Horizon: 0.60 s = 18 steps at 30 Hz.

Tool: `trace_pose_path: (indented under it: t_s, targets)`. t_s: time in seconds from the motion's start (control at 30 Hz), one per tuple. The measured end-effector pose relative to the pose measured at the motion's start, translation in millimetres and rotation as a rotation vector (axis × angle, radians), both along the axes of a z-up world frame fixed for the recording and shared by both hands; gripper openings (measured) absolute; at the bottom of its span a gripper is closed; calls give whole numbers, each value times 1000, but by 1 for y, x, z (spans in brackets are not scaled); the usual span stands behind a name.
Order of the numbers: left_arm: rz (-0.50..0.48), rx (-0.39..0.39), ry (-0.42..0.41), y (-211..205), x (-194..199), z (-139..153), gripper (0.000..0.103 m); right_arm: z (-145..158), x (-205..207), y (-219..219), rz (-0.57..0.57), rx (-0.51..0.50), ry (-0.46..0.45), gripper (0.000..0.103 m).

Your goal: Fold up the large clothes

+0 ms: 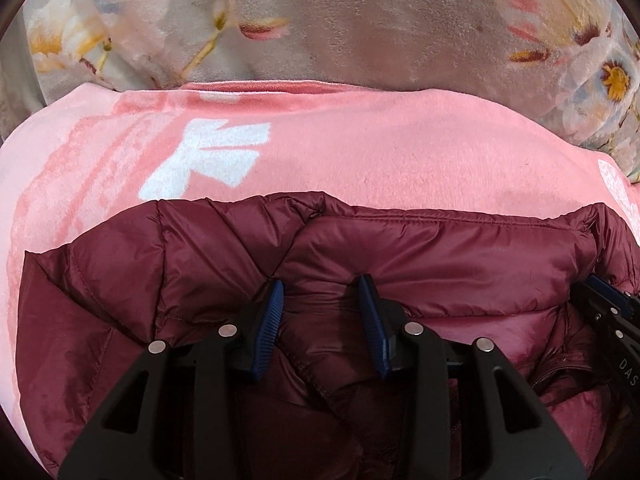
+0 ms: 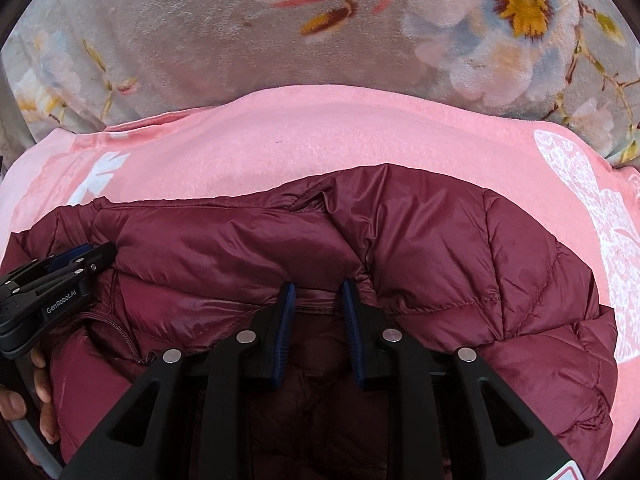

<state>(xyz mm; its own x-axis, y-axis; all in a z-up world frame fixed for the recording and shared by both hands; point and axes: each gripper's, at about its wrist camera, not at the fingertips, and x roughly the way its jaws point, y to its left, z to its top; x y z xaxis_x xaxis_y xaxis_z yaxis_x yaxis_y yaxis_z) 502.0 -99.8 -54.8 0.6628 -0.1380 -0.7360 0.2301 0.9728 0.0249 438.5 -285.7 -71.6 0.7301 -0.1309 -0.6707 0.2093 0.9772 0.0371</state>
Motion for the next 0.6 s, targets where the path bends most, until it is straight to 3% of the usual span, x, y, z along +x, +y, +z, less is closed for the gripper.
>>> trace_pose_path:
  t_s: [0.6]
  targets:
    - [-3, 18, -16, -2, -2, 1, 39, 0, 0, 1, -1, -4, 2, 22]
